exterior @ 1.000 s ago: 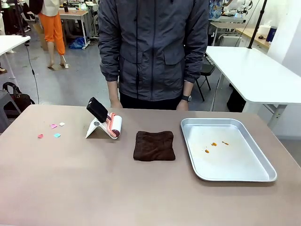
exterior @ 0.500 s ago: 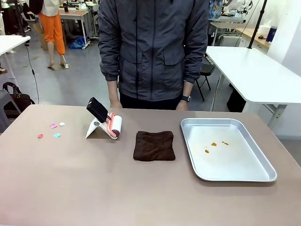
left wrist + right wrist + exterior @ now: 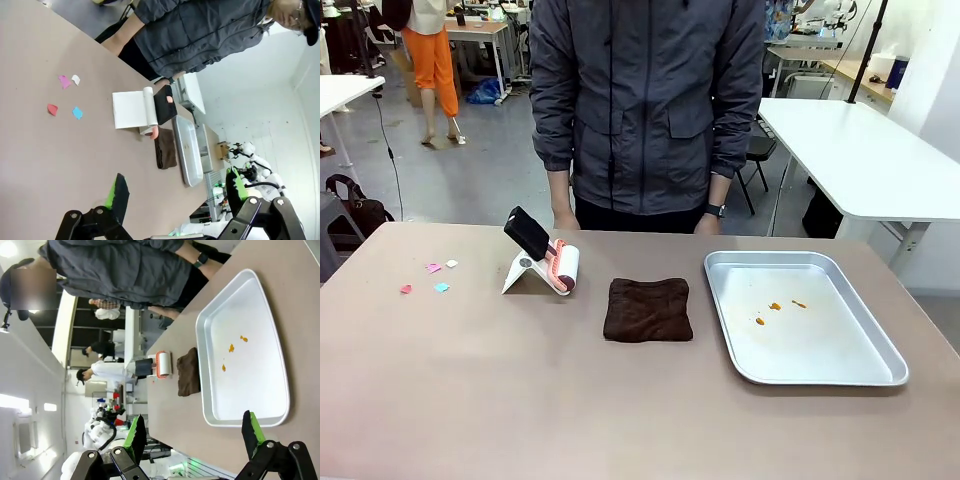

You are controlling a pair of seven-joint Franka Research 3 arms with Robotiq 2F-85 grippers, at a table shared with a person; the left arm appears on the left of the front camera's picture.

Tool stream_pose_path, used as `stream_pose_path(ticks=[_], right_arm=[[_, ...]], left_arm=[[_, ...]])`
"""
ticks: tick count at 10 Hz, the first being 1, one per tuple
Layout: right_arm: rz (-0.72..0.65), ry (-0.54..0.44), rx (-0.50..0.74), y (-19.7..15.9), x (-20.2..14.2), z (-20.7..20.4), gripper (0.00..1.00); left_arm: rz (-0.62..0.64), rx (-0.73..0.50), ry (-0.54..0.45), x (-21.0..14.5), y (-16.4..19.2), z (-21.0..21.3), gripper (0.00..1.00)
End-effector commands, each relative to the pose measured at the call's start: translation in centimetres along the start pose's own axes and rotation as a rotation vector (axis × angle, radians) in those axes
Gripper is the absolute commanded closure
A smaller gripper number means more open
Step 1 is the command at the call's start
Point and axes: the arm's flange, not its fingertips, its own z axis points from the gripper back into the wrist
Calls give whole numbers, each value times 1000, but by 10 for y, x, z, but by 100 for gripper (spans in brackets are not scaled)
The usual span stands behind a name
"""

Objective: Clean the surface of the table.
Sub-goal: Hold the Lint Roller with your left hand and the towel with your right hand.

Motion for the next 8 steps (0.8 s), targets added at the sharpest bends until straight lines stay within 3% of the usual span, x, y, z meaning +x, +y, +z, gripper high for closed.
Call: stream_pose_path(ticks=[1, 3, 6, 8], right_arm=[[150, -1, -71, 36, -9, -19, 0], [302, -16, -147, 90, -20, -54, 0], [488, 96, -229, 153, -44, -128, 0], [527, 156, -261, 190, -79, -187, 0]], left_arm=[[-119, 89, 78, 10, -42, -14, 0], [-284, 195, 231, 24, -103, -58, 0], [-409, 346, 421, 39, -155, -116, 0], [-472, 454, 469, 34, -182, -155, 0]])
